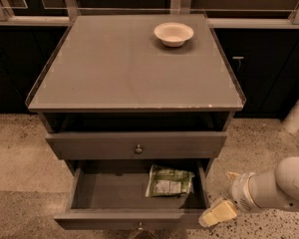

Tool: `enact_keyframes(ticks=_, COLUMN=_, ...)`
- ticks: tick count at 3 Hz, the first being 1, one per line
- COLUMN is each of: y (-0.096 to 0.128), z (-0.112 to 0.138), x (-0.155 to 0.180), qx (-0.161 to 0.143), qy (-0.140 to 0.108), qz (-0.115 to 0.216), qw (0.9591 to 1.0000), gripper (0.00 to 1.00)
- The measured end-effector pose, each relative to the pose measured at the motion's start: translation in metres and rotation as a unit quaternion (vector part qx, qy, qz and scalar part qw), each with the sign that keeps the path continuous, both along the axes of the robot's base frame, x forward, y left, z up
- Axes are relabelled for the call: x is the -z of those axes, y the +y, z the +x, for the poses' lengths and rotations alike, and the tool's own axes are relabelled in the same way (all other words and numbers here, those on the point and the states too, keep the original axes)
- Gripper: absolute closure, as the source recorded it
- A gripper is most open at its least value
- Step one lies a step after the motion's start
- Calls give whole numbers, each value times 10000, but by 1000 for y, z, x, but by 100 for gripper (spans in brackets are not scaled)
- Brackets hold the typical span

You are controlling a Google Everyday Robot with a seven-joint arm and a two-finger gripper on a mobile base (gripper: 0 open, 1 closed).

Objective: Pick green jalapeno chip bag from middle drawer and place on counter

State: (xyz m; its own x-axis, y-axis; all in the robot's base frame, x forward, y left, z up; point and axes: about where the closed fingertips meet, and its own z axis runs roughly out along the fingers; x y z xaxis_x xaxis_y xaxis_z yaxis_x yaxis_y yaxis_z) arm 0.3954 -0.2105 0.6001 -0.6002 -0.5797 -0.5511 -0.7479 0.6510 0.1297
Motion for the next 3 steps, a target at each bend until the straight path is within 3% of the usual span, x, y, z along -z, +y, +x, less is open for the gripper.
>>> enact_keyframes(ticks=1, y=-6, z=-2, x=14, qx=270, qy=23, qz=83, qw=9996, gripper=0)
enact_keyframes(ticks=3, y=24, z=25, x=57, qx=169, qy=-520, qz=342, qw=9979, gripper=0)
